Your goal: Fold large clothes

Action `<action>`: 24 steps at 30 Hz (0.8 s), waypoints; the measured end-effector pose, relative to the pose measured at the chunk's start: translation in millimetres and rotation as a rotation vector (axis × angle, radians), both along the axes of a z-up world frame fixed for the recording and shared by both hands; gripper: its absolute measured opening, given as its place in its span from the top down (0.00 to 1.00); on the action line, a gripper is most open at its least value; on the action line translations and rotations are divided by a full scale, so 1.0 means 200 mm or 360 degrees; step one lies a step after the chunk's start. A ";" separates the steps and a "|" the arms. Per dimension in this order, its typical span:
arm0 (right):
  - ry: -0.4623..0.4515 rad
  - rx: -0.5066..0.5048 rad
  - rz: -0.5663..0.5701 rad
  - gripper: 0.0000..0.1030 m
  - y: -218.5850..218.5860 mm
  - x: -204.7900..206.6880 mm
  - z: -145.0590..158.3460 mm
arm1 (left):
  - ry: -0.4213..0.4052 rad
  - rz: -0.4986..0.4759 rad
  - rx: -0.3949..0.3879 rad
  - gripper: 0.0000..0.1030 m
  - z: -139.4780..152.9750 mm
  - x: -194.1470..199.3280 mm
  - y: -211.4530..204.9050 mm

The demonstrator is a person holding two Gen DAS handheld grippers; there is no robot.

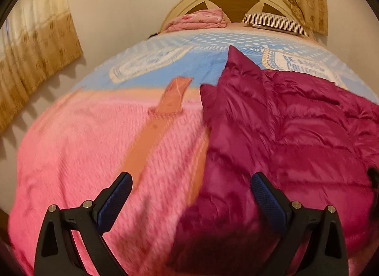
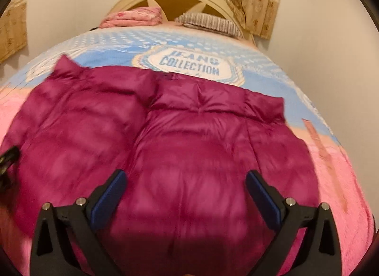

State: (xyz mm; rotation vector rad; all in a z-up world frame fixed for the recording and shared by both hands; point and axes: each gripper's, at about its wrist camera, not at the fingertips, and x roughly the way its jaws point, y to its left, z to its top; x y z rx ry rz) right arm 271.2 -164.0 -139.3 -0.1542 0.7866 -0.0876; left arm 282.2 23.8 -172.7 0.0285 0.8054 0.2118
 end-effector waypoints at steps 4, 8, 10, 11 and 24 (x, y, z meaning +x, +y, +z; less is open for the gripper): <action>-0.0012 -0.0064 -0.0001 0.01 0.03 -0.13 -0.06 | 0.0027 -0.0008 -0.0063 0.02 -0.05 -0.01 -0.03; 0.0024 -0.0090 -0.0003 0.01 0.03 -0.12 -0.15 | 0.0035 -0.0024 -0.0088 0.02 -0.07 -0.02 -0.04; 0.0036 -0.0114 -0.0004 0.01 0.04 -0.11 -0.15 | 0.0028 -0.0045 -0.0085 0.02 -0.08 -0.03 -0.04; 0.0037 -0.0133 -0.0001 0.01 0.05 -0.10 -0.15 | 0.0030 -0.0059 -0.0090 0.04 -0.09 -0.02 -0.05; 0.0010 -0.0207 -0.0045 0.01 0.11 -0.12 -0.16 | -0.0032 -0.0297 -0.0039 0.90 -0.01 -0.12 -0.16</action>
